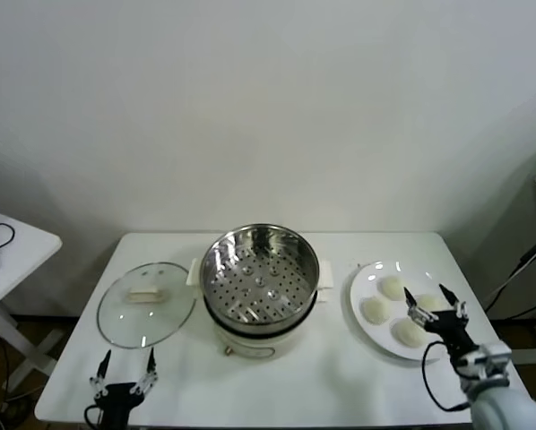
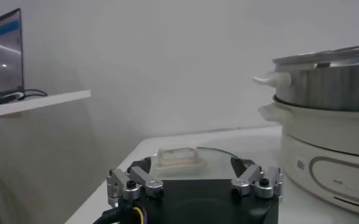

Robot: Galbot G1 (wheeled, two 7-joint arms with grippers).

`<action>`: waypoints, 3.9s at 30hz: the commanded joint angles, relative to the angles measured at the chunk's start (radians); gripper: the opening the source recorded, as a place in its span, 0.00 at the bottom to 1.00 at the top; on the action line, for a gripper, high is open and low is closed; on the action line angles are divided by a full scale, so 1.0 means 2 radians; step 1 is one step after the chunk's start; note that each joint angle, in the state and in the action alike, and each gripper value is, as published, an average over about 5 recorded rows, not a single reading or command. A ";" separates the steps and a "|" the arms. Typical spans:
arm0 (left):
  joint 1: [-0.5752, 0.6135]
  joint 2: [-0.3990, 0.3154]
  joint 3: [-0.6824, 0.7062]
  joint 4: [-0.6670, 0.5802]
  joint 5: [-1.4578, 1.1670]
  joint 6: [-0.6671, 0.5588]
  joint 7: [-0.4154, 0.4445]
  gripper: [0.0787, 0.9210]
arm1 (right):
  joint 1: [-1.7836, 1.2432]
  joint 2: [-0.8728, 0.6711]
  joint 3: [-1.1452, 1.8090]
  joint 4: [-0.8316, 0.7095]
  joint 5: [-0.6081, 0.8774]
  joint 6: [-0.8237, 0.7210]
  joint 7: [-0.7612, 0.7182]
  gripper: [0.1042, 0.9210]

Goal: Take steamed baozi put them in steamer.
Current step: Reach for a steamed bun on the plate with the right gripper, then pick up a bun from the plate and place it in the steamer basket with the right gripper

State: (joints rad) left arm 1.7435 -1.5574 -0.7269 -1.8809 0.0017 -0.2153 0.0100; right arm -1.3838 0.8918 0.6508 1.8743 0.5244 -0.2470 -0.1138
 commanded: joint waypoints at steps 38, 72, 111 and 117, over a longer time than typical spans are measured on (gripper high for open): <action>0.004 -0.017 0.004 0.025 0.035 -0.027 0.002 0.88 | 0.827 -0.067 -0.866 -0.471 -0.206 0.089 -0.508 0.88; -0.005 -0.029 -0.012 0.050 0.041 -0.036 0.001 0.88 | 0.763 0.038 -0.836 -0.603 -0.321 0.161 -0.516 0.88; -0.006 -0.029 -0.016 0.043 0.047 -0.031 0.000 0.88 | 1.092 0.011 -1.013 -0.386 -0.109 0.240 -0.538 0.58; -0.008 -0.030 -0.015 0.047 0.051 -0.031 0.000 0.88 | 1.154 0.058 -1.048 -0.288 -0.058 0.299 -0.509 0.58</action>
State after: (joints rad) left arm 1.7298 -1.6091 -0.7582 -1.7903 0.0981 -0.2768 0.0100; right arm 0.6599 0.9410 -1.3215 1.0492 0.2289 0.2235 -1.1662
